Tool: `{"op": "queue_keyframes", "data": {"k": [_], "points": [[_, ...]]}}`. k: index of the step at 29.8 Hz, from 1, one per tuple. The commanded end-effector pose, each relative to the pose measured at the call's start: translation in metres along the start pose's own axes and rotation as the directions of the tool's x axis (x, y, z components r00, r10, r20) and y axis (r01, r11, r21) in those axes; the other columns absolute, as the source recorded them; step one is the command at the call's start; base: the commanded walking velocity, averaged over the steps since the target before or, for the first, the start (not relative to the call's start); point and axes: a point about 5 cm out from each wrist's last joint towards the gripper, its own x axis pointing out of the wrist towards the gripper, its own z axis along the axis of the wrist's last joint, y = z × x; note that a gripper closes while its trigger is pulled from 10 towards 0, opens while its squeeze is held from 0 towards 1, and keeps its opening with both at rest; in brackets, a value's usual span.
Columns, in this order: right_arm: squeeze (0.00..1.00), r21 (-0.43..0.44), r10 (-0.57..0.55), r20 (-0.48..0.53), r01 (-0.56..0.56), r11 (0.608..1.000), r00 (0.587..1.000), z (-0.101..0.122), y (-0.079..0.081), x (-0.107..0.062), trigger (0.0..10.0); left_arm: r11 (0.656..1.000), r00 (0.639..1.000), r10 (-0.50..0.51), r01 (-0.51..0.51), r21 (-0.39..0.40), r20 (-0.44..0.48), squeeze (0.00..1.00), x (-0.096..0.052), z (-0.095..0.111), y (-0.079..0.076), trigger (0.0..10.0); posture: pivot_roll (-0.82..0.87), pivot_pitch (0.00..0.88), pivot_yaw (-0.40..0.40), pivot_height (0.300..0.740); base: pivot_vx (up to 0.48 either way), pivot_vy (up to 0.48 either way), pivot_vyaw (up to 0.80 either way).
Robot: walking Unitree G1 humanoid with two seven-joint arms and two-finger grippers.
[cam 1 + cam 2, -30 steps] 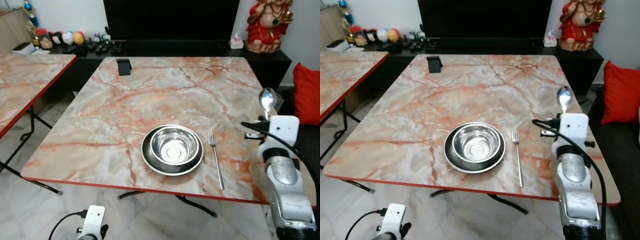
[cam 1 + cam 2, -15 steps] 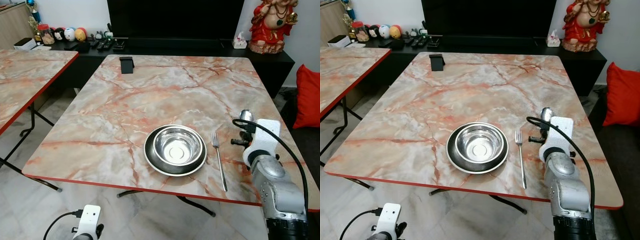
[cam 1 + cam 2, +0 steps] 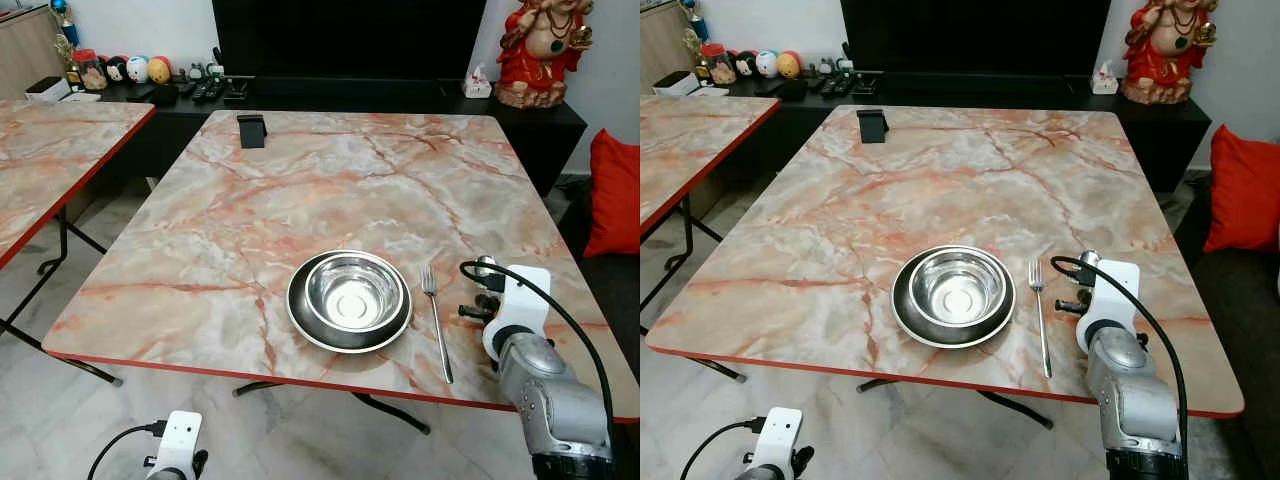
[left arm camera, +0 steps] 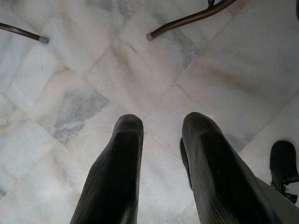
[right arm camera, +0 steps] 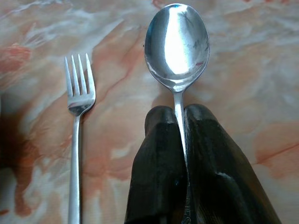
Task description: Setting the table
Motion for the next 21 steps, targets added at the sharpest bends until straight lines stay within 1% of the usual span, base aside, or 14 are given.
{"op": "queue_keyframes", "data": {"k": [1,4,9,13,15,17,21], "points": [[0.00,0.013,0.009,0.002,-0.009,1.000,1.000,0.0006,0.0016,-0.0012,10.0,1.000,1.000,0.000,0.000,0.000,-0.018,0.00,-0.0002,-0.0026,-0.0004,10.0,-0.06,0.000,0.014,0.740,0.000,0.000,0.00],[0.00,0.030,0.019,0.003,-0.020,0.999,1.000,-0.0015,0.0058,-0.0002,10.0,1.000,1.000,0.000,0.000,-0.001,-0.019,0.00,-0.0002,-0.0029,-0.0006,10.0,-0.05,0.000,0.011,0.740,0.000,0.000,0.00],[0.00,0.054,0.045,0.035,-0.047,0.997,0.998,0.0004,0.0106,0.0023,10.0,1.000,1.000,0.001,-0.001,-0.002,-0.021,0.00,-0.0003,-0.0035,-0.0006,10.0,-0.05,0.000,0.010,0.740,0.000,0.000,0.00],[0.00,0.036,0.038,0.012,-0.039,0.999,0.999,-0.0036,0.0106,0.0057,10.0,1.000,1.000,0.001,-0.001,-0.002,-0.022,0.00,-0.0001,-0.0029,-0.0009,10.0,-0.04,0.000,0.008,0.740,0.000,0.000,0.00],[0.00,0.033,0.035,0.013,-0.035,0.999,0.999,-0.0043,0.0101,0.0061,10.0,1.000,1.000,0.001,-0.001,-0.002,-0.021,0.00,-0.0001,-0.0028,-0.0008,10.0,-0.04,0.000,0.008,0.740,0.000,0.000,0.00],[0.00,0.006,0.019,0.019,-0.019,1.000,1.000,-0.0062,0.0076,0.0058,10.0,1.000,1.000,0.001,-0.001,-0.001,-0.022,0.00,-0.0004,-0.0036,-0.0003,10.0,-0.05,0.000,0.011,0.740,0.000,0.000,0.00],[0.00,-0.002,0.008,0.027,-0.008,1.000,1.000,-0.0088,0.0053,0.0058,10.0,1.000,1.000,0.000,0.000,0.003,-0.024,0.00,-0.0006,-0.0044,0.0002,10.0,-0.05,0.000,0.013,0.740,0.000,0.000,0.00]]}}
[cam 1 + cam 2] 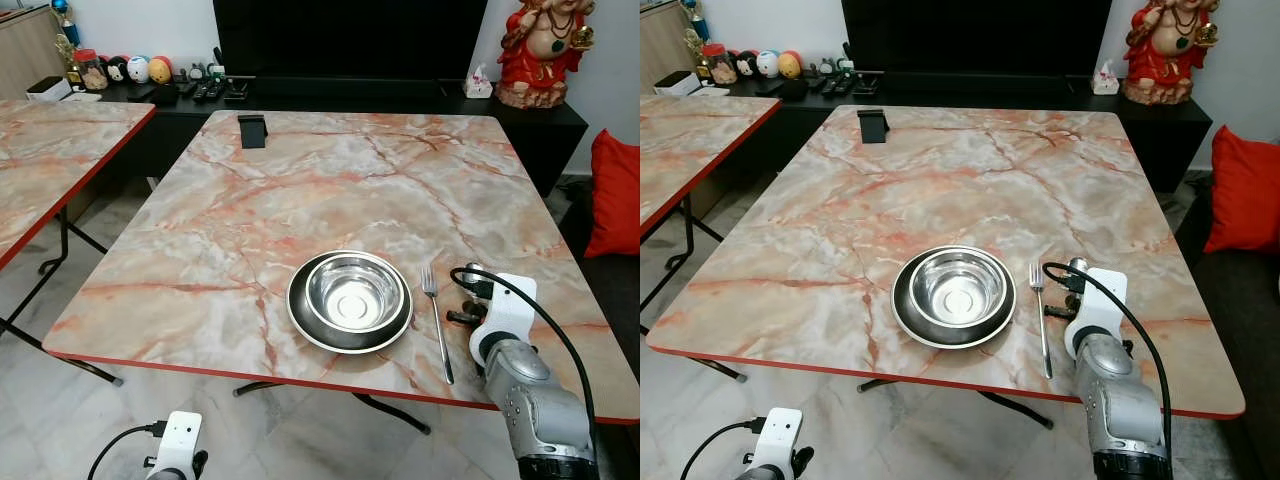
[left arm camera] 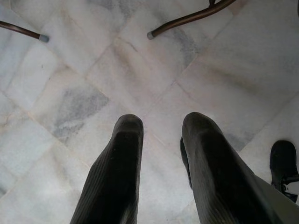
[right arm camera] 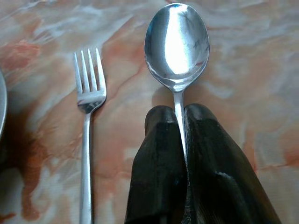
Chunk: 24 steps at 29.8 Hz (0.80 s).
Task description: Setting the table
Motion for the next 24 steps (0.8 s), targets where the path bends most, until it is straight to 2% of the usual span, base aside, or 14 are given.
{"op": "queue_keyframes", "data": {"k": [1,24], "points": [[0.00,-0.012,-0.008,0.006,0.008,1.000,1.000,-0.001,-0.001,0.000,10.0,1.000,1.000,0.000,0.000,0.003,-0.022,0.00,-0.001,-0.004,0.000,10.0,-0.05,0.000,0.013,0.740,0.000,0.000,0.00],[0.00,-0.005,0.017,-0.041,-0.018,1.000,0.999,-0.018,0.005,0.004,10.0,1.000,1.000,0.001,-0.001,0.005,-0.008,0.00,0.000,0.000,0.000,10.0,-0.04,0.000,0.011,0.740,0.000,0.000,0.00]]}}
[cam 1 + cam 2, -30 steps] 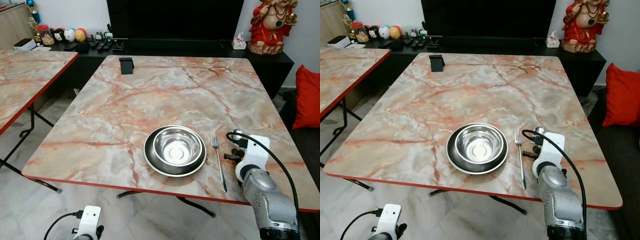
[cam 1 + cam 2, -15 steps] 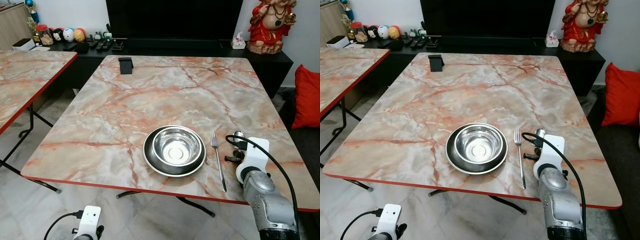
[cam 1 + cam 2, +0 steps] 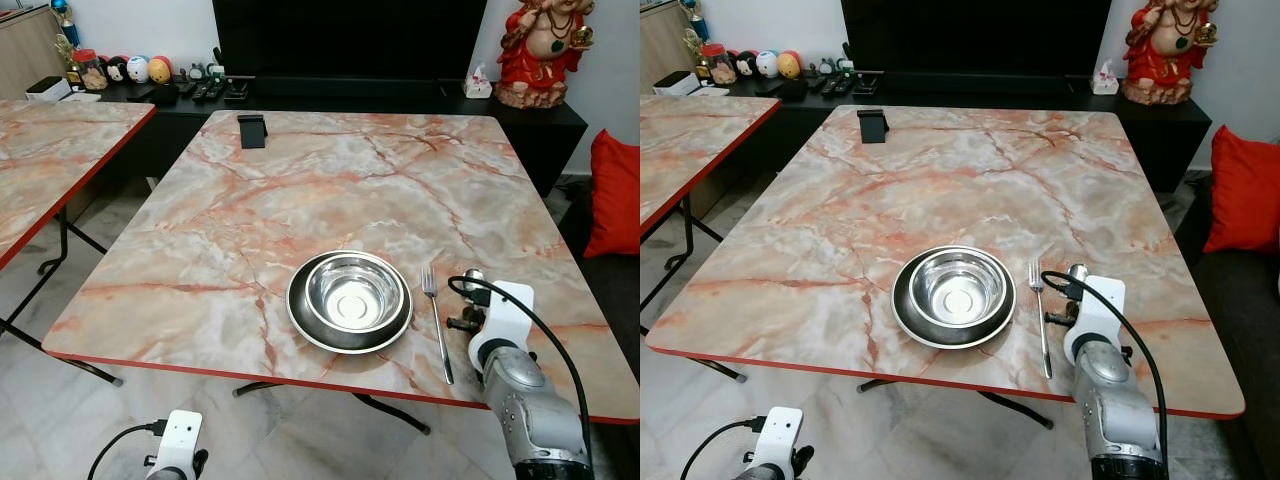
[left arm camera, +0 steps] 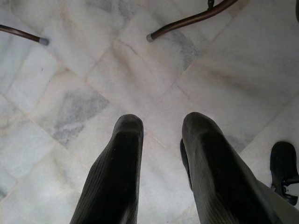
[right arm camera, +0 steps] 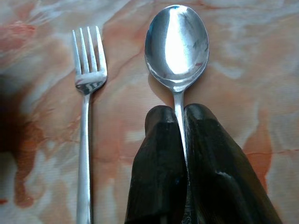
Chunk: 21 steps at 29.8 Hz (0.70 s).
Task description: Setting the table
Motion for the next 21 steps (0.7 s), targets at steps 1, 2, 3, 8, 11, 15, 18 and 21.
{"op": "queue_keyframes", "data": {"k": [1,2,3,8,11,15,18,21], "points": [[0.00,-0.003,0.006,-0.019,-0.006,1.000,1.000,-0.005,0.002,0.001,10.0,1.000,1.000,0.001,-0.001,0.003,-0.014,0.00,0.000,-0.002,0.000,10.0,-0.04,0.000,0.011,0.740,0.000,0.000,0.00],[0.00,-0.004,0.006,-0.020,-0.006,1.000,1.000,-0.005,0.002,0.001,10.0,1.000,1.000,0.001,-0.001,0.003,-0.014,0.00,0.000,-0.002,0.000,10.0,-0.04,0.000,0.011,0.740,0.000,0.000,0.00],[0.00,-0.012,0.001,-0.014,-0.001,1.000,1.000,-0.005,0.001,0.002,10.0,1.000,1.000,0.001,-0.001,0.003,-0.013,0.00,0.000,-0.002,0.000,10.0,-0.04,0.000,0.011,0.740,0.000,0.000,0.00],[0.00,-0.047,-0.027,0.010,0.028,0.999,1.000,-0.001,-0.008,0.003,10.0,1.000,1.000,0.000,0.000,0.006,-0.007,0.00,0.000,0.000,0.000,10.0,-0.04,0.000,0.011,0.740,0.000,0.000,0.00],[0.00,-0.053,-0.033,0.012,0.034,0.998,0.999,-0.001,-0.012,0.004,10.0,1.000,1.000,0.000,0.000,0.006,-0.005,0.00,0.000,0.000,0.000,10.0,-0.04,0.000,0.011,0.740,0.000,0.000,0.00],[0.00,-0.087,-0.075,0.024,0.077,0.993,0.997,0.000,-0.028,0.004,10.0,1.000,1.000,0.000,0.000,0.006,-0.003,0.00,0.000,0.000,0.000,10.0,-0.04,0.000,0.011,0.740,0.000,0.000,0.00],[0.00,-0.085,-0.073,0.041,0.076,0.993,0.997,0.002,-0.033,0.004,10.0,1.000,1.000,-0.001,0.001,0.006,0.000,0.00,0.000,0.001,0.000,10.0,-0.04,0.000,0.012,0.740,0.000,0.000,0.00],[0.00,-0.085,-0.048,0.057,0.053,0.995,0.997,0.003,-0.031,0.003,10.0,1.000,1.000,-0.001,0.001,0.007,0.003,0.00,0.000,0.002,0.000,10.0,-0.04,0.000,0.013,0.740,0.000,0.000,0.00]]}}
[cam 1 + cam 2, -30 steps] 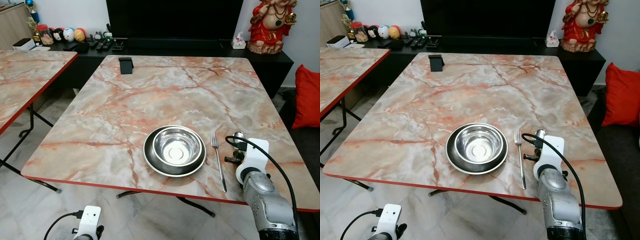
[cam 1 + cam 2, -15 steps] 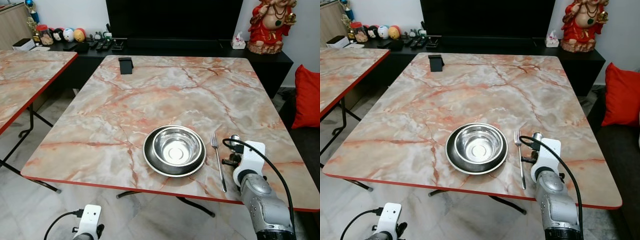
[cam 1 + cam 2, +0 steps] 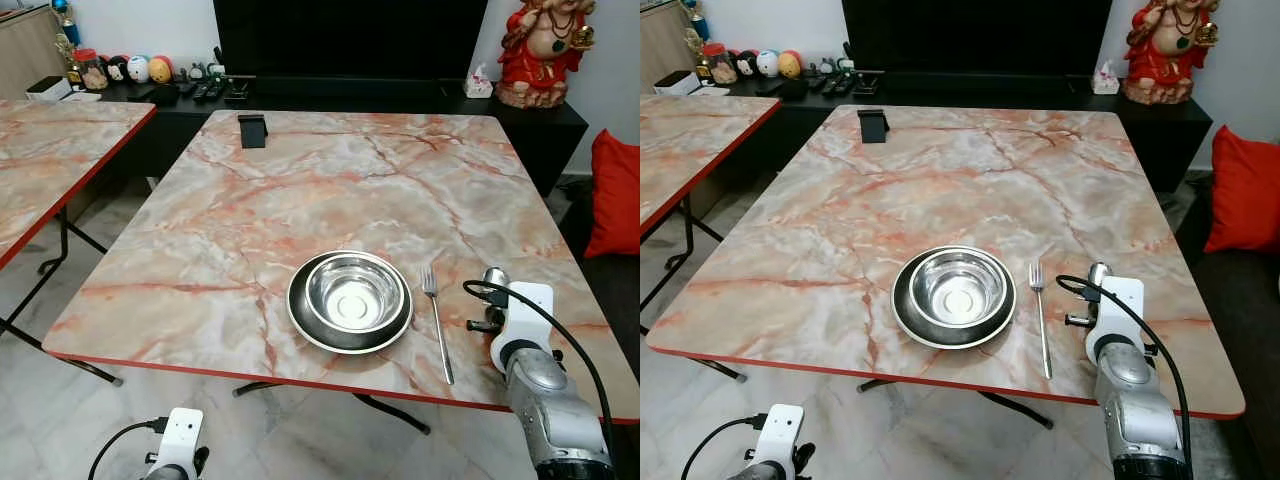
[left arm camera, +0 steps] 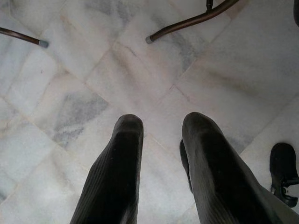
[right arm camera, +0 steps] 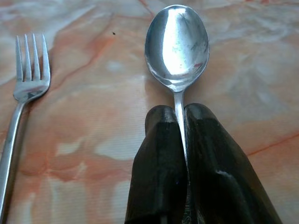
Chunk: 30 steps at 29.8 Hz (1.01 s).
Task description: Setting the table
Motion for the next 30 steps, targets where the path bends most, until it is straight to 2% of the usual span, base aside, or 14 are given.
{"op": "queue_keyframes", "data": {"k": [1,12,17,24,30], "points": [[0.00,-0.002,0.015,0.015,-0.015,1.000,1.000,0.000,0.000,-0.001,10.0,1.000,1.000,0.000,0.000,0.006,-0.002,0.00,0.000,0.000,0.000,10.0,-0.04,0.000,0.013,0.740,0.000,0.000,0.00],[0.00,-0.018,0.089,0.055,-0.088,0.996,0.995,-0.002,0.007,-0.007,10.0,1.000,1.000,-0.002,0.002,0.006,0.008,0.00,0.001,0.003,0.000,10.0,-0.04,0.000,0.014,0.740,0.000,0.000,0.00],[0.00,-0.059,0.104,0.061,-0.100,0.993,0.993,-0.004,0.007,-0.009,10.0,1.000,1.000,-0.003,0.003,0.007,0.013,0.00,0.001,0.004,-0.001,10.0,-0.04,0.000,0.014,0.740,0.000,0.000,0.00],[0.00,-0.066,0.157,0.104,-0.150,0.986,0.982,0.001,0.014,-0.011,10.0,1.000,1.000,-0.003,0.003,0.006,0.019,0.00,0.001,0.006,-0.002,10.0,-0.04,0.000,0.012,0.740,0.000,0.000,0.00],[0.00,-0.064,0.157,0.087,-0.152,0.986,0.984,-0.001,0.019,-0.010,10.0,1.000,1.000,-0.004,0.004,0.006,0.022,0.00,0.001,0.006,-0.002,10.0,-0.04,0.000,0.012,0.740,0.000,0.000,0.00]]}}
